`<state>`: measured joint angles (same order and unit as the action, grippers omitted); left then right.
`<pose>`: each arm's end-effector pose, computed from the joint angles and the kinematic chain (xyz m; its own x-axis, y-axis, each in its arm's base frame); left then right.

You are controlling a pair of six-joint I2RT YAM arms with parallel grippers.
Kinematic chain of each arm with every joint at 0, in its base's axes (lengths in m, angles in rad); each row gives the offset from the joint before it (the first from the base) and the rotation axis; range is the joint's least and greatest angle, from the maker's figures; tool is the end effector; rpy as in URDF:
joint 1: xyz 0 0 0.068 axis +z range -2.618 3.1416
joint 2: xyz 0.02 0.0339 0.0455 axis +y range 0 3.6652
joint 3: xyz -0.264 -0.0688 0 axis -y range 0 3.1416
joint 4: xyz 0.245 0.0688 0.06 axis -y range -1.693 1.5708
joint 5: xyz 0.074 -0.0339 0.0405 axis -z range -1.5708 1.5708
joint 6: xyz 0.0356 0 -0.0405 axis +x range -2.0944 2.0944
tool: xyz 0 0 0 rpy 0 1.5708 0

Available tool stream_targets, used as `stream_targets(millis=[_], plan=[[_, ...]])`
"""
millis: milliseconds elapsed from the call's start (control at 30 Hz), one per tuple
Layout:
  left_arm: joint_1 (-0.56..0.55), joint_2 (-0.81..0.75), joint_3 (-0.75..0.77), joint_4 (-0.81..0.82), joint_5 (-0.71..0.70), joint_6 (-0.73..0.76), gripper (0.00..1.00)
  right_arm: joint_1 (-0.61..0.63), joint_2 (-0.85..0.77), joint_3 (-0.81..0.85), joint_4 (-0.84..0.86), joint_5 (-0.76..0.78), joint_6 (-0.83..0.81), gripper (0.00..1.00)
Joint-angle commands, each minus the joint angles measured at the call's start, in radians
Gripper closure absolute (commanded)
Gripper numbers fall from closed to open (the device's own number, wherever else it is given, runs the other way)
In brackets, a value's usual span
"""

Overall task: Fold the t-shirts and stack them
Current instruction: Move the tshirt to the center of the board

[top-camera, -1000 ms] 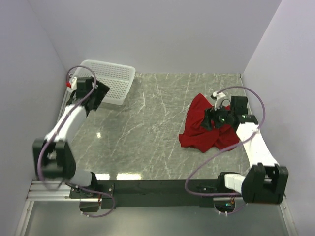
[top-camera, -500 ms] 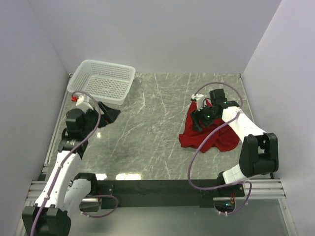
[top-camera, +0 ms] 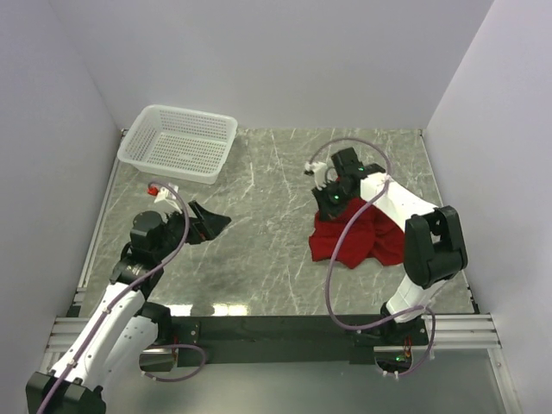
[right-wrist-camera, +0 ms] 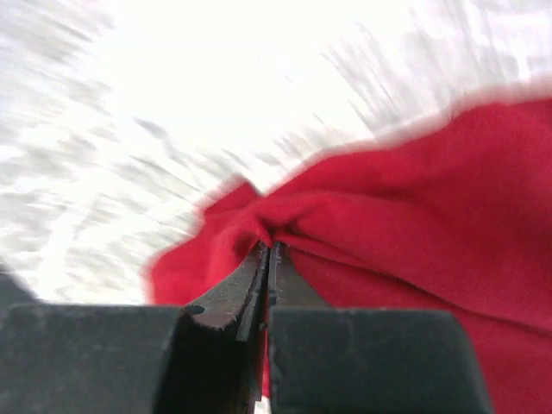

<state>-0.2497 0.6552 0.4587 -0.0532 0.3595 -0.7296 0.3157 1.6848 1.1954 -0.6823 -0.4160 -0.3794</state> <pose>0.1584 -0.0533 0.2589 -0.5529 -0.5029 -0.6644 0.2591 0.6541 -0.7107 0.3148 0.1180 0.2154 -0.6531 -0.5697 -0.4989 -0.7269 0.6564 0.2020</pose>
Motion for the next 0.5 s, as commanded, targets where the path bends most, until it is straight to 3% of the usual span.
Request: stream_targets(millis=[0,367,467], plan=[[-0.042,-0.028,-0.017,0.098,-0.056,0.004,0.07,0.104,-0.031,0.159,-0.061,-0.174,0.008,1.0],[-0.083,-0.187,-0.048,0.055,-0.18,0.038,0.07,0.318,0.213,0.673,-0.04,-0.285,0.198,1.0],[-0.083,-0.19,-0.038,0.012,-0.195,0.048,0.06,0.333,0.243,0.708,-0.014,-0.173,0.237,1.0]])
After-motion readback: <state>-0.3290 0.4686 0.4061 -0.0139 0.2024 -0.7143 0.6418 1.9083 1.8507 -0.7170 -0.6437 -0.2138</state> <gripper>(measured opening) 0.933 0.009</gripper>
